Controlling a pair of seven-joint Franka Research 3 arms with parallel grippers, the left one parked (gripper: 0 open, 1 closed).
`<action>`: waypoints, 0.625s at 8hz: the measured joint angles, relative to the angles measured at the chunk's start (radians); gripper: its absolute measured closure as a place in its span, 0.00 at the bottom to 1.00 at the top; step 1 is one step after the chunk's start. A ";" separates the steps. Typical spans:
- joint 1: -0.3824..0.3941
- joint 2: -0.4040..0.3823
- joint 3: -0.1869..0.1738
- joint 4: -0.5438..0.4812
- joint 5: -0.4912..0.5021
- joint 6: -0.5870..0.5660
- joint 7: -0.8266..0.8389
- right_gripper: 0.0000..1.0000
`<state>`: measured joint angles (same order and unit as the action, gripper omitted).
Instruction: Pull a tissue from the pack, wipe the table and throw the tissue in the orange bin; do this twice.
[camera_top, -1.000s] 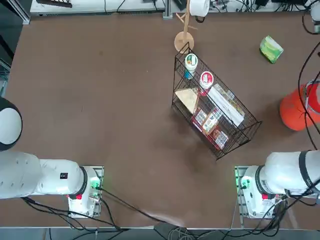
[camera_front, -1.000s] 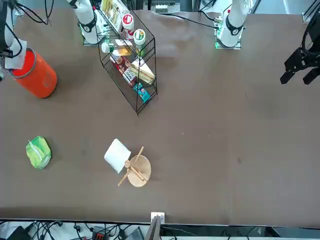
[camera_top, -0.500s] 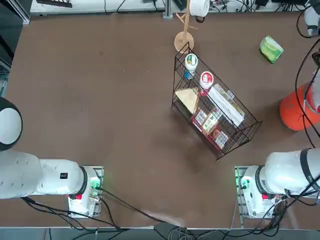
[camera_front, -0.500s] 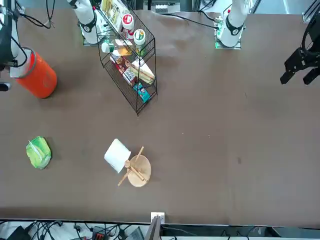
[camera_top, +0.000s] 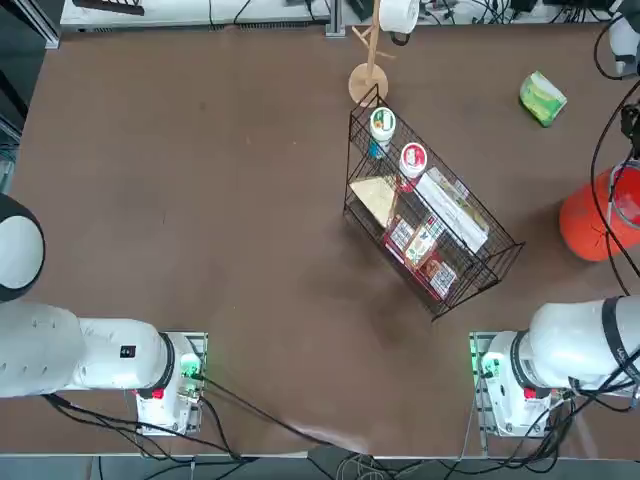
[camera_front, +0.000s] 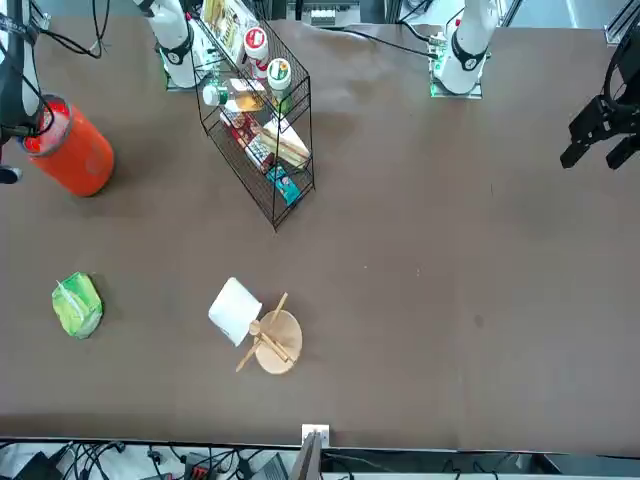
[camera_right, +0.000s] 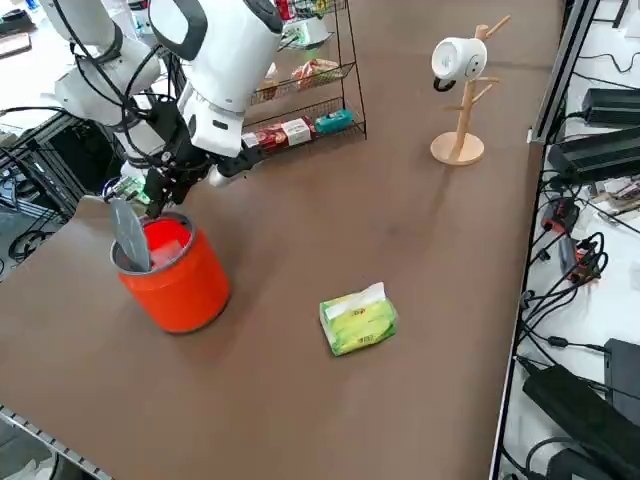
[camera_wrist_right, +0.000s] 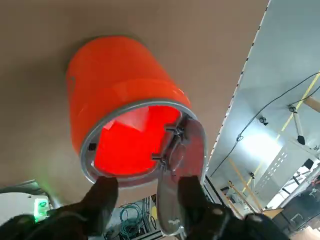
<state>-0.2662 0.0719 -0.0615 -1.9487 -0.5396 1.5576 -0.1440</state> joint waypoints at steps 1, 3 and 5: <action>0.000 -0.002 0.000 0.002 0.002 0.001 0.000 0.00; -0.001 -0.008 0.000 0.056 0.077 0.005 -0.006 0.00; -0.003 -0.019 0.000 0.169 0.184 0.006 -0.054 0.00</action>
<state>-0.2688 0.0531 -0.0611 -1.7798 -0.3560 1.5635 -0.1978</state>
